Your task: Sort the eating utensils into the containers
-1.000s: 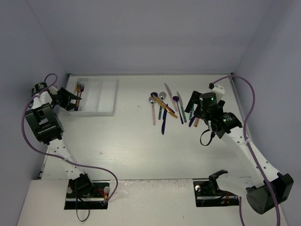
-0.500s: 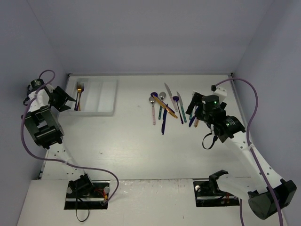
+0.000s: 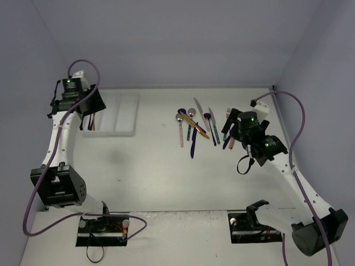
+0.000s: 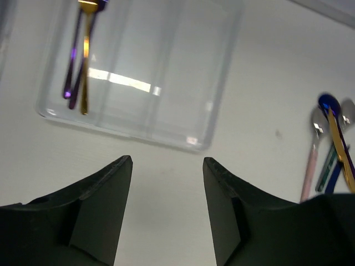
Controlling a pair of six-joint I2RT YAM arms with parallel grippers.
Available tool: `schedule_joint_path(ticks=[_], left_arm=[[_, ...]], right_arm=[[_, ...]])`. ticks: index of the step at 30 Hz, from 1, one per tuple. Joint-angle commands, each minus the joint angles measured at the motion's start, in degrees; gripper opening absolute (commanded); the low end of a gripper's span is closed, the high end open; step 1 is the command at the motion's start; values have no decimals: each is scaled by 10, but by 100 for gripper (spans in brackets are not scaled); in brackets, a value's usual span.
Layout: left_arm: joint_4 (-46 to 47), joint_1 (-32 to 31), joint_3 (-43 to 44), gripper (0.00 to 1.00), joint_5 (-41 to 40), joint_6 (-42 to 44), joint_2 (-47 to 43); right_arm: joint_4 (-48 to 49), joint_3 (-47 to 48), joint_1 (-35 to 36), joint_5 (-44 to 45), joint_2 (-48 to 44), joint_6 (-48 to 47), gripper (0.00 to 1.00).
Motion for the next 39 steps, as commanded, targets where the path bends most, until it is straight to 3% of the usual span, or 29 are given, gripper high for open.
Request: schedule_joint_path(ticks=[1,12,16,25,32,39], left_arm=[[53,-58,-75,52,-63,16,-114],[124,-129,-277,54,-83,57,-275],[137,-152,-314,54,-94,56,-286],[137,-161,-308,55,-97,51,-284],[138,-163,-308,55,-86,48,-279],[140,-163,-308,55,-77,45,-276]], right_arm=[[21,-3,-27,53,59,21,89],[124,47,-96,-18,251,-16,54],[137,99,-100,-20,336,-49,49],[153,230,-117,-39,511,-80,42],[154,267,-131,-56,571,-105,40],[161,283,-136,-70,608,-112,31]])
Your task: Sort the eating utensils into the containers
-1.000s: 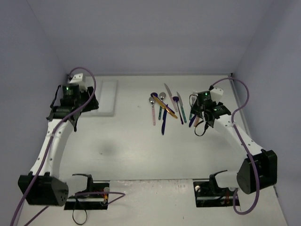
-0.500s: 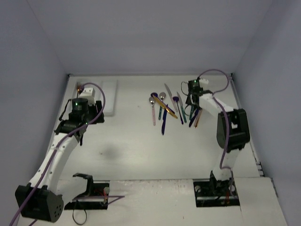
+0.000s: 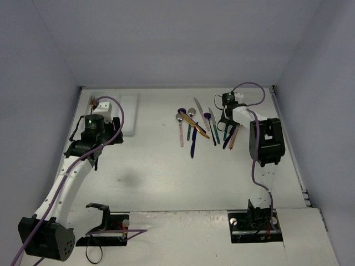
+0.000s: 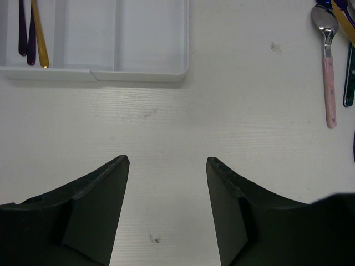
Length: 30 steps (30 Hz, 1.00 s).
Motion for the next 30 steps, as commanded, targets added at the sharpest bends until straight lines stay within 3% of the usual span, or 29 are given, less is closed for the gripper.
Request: schedule_joint_path(ticks=[1,5,12,16,23,28,30], left_arm=[[38,-2,20,55,11,-2,-1],[39,-2,19,55,14,-5,-1],[48,-45,25,55,15,-33,-15],[61,-123,38,55,-46,-41,-33],[97,-315,68,55,-174,-21,5],[193,-461,74,55,-250,36,60],[216,-488,87,56,-257,52,87]], right_arm=[[14,28,-5,-15,11,-11,26],[19,31,-5,-23,15,-9,3],[19,31,1,-16,-52,4,0],[2,-1,25,-11,-124,45,0],[-40,-45,86,3,-226,121,0],[-59,-72,128,-25,-289,173,0],[-63,-81,135,-39,-303,184,0]])
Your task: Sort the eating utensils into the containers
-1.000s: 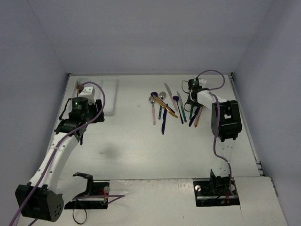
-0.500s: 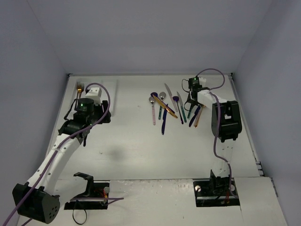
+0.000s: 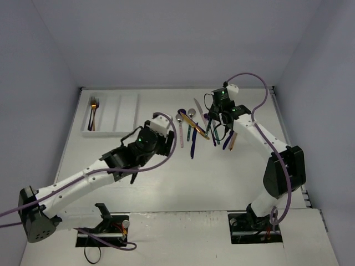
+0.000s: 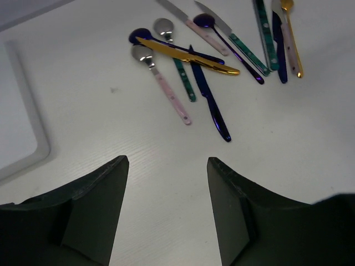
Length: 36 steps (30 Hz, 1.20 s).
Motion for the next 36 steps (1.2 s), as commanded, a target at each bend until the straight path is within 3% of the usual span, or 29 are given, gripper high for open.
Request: schedule_joint_path(ticks=[1,7,13,16,22,26,36], left_arm=[[109,-75,48,56,-69,54,53],[191,-124,76,56,-58,110,132],[242,-128,58,56,-19,114,158],[247,-119,44,56,6,82,149],[271,-16,5,56,194,-94,117],[292,19,1,56,279,-172,118],[338,31,9,56,339,-266,162]], right_arm=[[-17,-19,13,-20,-52,61,0],[-19,-40,25,-46,-87,96,0],[-19,-44,26,-79,-107,110,0],[-19,-44,27,-89,-120,101,0],[-14,-52,38,-83,-146,76,0],[-12,-58,48,-74,-158,71,0],[-8,-48,80,-58,-158,79,0]])
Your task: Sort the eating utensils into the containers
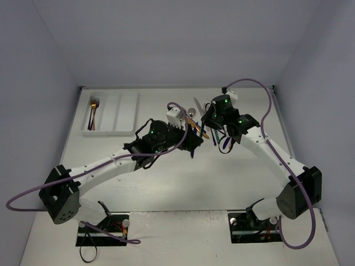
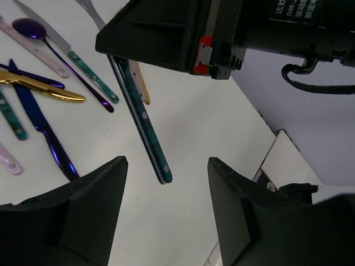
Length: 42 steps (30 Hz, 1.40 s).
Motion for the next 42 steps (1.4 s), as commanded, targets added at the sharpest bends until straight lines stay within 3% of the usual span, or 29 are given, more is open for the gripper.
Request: schedule_joint_path(ticks=[1,8,11,15,19,22,26,30,34,39,42], left_arm=[[65,5,19,56,42,-57,12],[65,9,11,55,18,-76,32],[65,12,10,49,15,-85,38],[65,12,15,19,11,-87,35],[65,12,10,3,6,-87,26],[66,14,5,0,6,-93,23],[70,29,-12,0,12,-112,15],[73,70,-47,0,18,-151,-6],[71,129,-85,0,33,-170,-39],[64,216,-121,0,74,-190,-72],[-15,332,-114,0,127,-163,-98]], right_arm=[[29,15,17,21,-20,4,0],[31,28,31,23,-17,11,0],[32,30,34,23,-17,12,0],[34,29,36,25,-17,16,0],[36,28,37,26,-14,16,0],[36,28,38,27,-11,15,2],[36,28,38,30,-5,12,18],[35,28,36,41,-3,3,50],[35,25,30,51,-10,-12,73],[35,11,13,52,-31,-33,82],[34,-17,-17,44,-55,-48,83]])
